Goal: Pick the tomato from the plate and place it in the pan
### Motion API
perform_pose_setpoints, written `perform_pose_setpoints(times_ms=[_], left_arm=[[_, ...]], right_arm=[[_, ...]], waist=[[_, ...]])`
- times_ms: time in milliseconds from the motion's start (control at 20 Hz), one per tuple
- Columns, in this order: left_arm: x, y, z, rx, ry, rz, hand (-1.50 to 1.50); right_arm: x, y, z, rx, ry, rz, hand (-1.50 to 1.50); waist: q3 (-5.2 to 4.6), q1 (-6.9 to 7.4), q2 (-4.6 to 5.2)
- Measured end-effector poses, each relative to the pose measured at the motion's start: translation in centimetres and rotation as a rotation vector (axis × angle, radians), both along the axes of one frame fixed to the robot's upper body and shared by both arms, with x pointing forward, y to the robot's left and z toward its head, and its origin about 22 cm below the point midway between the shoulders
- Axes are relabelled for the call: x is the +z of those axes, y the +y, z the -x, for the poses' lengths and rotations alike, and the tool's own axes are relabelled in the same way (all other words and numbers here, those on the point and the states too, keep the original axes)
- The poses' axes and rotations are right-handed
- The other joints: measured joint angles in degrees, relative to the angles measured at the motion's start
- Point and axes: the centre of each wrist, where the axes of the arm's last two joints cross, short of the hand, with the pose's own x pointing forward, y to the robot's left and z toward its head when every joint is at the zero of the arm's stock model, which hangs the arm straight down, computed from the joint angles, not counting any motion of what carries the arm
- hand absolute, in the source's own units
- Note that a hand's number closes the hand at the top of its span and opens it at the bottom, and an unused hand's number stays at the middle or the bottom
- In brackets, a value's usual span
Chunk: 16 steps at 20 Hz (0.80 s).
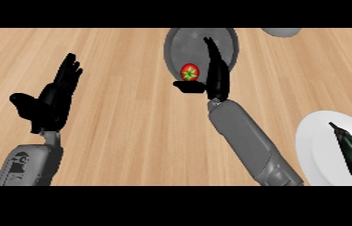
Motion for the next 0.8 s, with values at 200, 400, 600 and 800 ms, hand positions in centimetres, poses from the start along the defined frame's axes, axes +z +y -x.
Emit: perform_pose_setpoints(times_ms=[200, 400, 600, 800], left_arm=[[-0.3, 0.4, 0.7, 0.031, 0.012, 0.000, 0.00], [-0.3, 1.1, 0.7, 0.055, 0.017, -0.001, 0.00], [-0.4, 1.3, 1.0, 0.071, 0.017, -0.006, 0.00], [-0.5, 1.0, 1.2, 0.060, 0.016, -0.003, 0.00]], right_arm=[[-0.8, -0.4, 3.3, 0.085, -0.014, -0.126, -1.50], [0.2, -1.7, 7.1, 0.172, -0.045, -0.199, -1.50], [1.0, -3.6, 12.2, 0.215, -0.068, -0.229, -1.50], [3.0, -5.0, 17.6, 0.222, -0.085, -0.235, -1.50]], waist=[[-0.02, -1.70, -0.51], [-0.07, -3.24, -0.88], [-0.10, -3.87, -1.05], [-0.13, -3.56, -0.89]])
